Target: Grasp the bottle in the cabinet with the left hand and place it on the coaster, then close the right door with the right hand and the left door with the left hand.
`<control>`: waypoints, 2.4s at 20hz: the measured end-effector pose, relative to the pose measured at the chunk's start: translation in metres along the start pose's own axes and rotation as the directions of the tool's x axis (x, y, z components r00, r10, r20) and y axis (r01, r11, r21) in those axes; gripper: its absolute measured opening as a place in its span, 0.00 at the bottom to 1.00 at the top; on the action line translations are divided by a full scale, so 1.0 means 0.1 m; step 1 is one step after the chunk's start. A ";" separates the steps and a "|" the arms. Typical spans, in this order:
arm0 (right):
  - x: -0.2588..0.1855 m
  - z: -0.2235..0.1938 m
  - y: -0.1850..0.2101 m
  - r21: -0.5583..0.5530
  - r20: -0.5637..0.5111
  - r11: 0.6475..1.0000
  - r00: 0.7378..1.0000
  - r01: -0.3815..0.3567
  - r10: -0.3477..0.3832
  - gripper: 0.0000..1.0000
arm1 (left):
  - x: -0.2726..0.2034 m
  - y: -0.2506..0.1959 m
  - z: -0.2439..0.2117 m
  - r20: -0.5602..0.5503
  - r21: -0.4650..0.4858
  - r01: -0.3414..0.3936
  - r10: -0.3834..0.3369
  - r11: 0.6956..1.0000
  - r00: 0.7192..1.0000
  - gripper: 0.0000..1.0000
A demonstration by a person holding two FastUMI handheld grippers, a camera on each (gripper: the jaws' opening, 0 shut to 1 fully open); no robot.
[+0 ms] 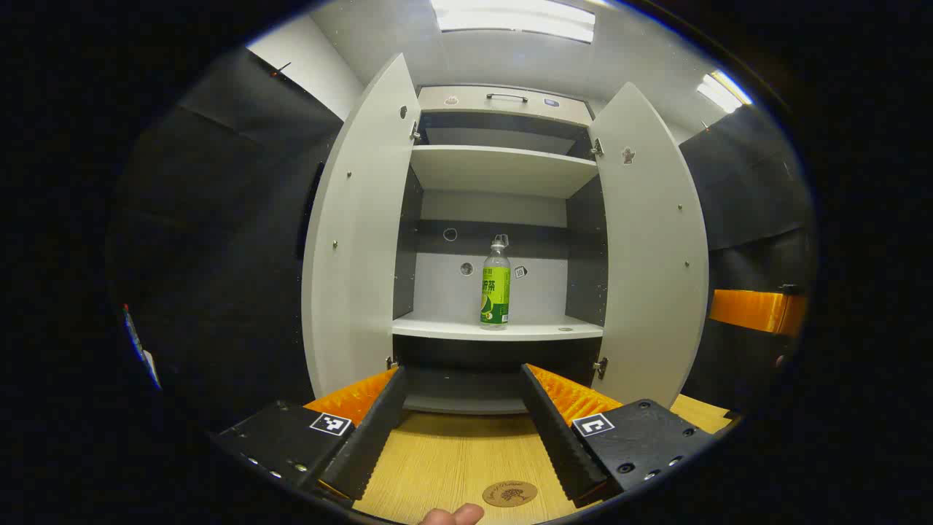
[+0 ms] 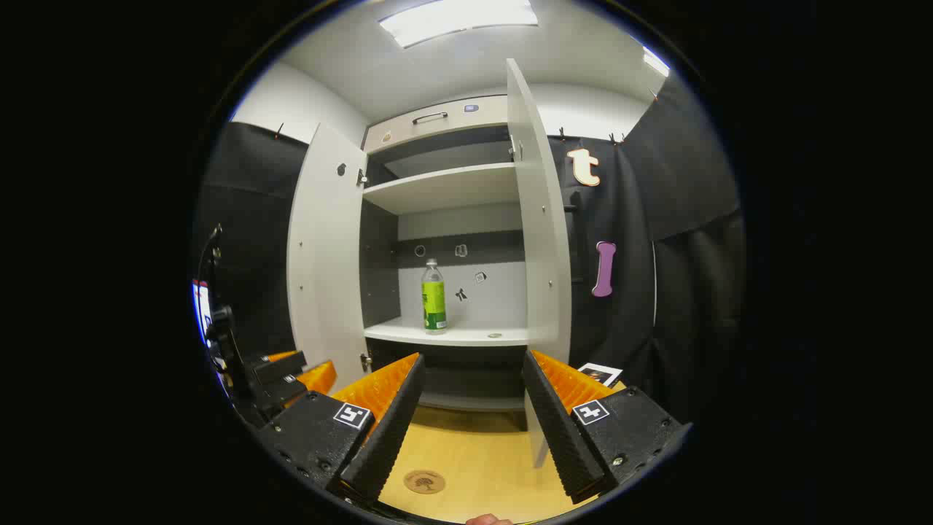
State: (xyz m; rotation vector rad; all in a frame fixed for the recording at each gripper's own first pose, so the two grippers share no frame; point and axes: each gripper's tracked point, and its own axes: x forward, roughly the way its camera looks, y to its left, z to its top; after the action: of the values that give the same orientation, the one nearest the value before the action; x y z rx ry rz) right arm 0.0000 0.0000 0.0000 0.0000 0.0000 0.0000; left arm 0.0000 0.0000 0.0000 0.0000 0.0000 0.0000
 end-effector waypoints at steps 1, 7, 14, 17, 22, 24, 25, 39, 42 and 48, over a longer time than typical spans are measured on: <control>-0.01 0.03 -0.03 -0.003 0.011 1.000 1.000 0.010 -0.009 0.83 | 0.01 -0.01 0.01 0.006 0.005 0.004 -0.004 1.000 1.000 0.94; -0.08 0.06 -0.21 0.006 0.025 0.999 0.998 0.051 -0.051 0.83 | 0.06 -0.07 0.03 0.013 0.018 0.014 -0.015 1.000 1.000 0.94; -0.08 0.03 -0.29 0.025 0.013 0.998 0.999 0.052 -0.052 0.83 | 0.05 -0.12 -0.01 0.003 0.019 0.019 -0.019 1.000 1.000 0.94; -0.06 0.01 -0.30 0.026 0.014 0.999 0.999 0.047 -0.047 0.83 | 0.07 -0.12 -0.04 -0.005 0.019 0.019 -0.019 1.000 1.000 0.94; 0.00 -0.11 -0.33 0.038 -0.016 0.998 0.999 0.047 -0.047 0.83 | 0.10 -0.11 -0.10 -0.022 0.023 0.019 -0.018 1.000 1.000 0.94; 0.03 -0.16 -0.34 0.044 -0.030 0.998 0.998 0.048 -0.046 0.83 | 0.13 -0.08 -0.09 -0.022 0.030 0.013 -0.013 0.999 1.000 0.94; 0.05 -0.18 -0.34 0.045 -0.039 0.998 0.998 0.047 -0.046 0.83 | 0.16 -0.08 -0.08 -0.021 0.029 0.013 -0.012 0.999 1.000 0.94; 0.00 -0.12 -0.51 0.024 -0.018 0.995 0.995 0.102 -0.101 0.83 | 1.44 -0.47 0.50 0.063 -0.058 0.205 -0.201 0.977 0.977 0.94; -0.04 -0.06 -0.60 0.031 0.000 0.990 0.991 0.135 -0.136 0.83 | 1.98 -0.45 0.53 0.041 -0.061 0.207 -0.204 0.976 0.978 0.94; -0.13 -0.07 -0.87 0.021 -0.009 0.973 0.973 0.230 -0.230 0.83 | 2.88 -0.48 0.46 -0.014 -0.157 0.226 -0.231 0.961 0.973 0.94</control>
State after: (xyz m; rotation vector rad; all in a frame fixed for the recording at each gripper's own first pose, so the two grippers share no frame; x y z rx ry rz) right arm -0.0134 -0.0865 -0.0071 0.0223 0.0062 -0.2317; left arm 0.2881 -0.0478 0.0464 -0.1549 0.0321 -0.2317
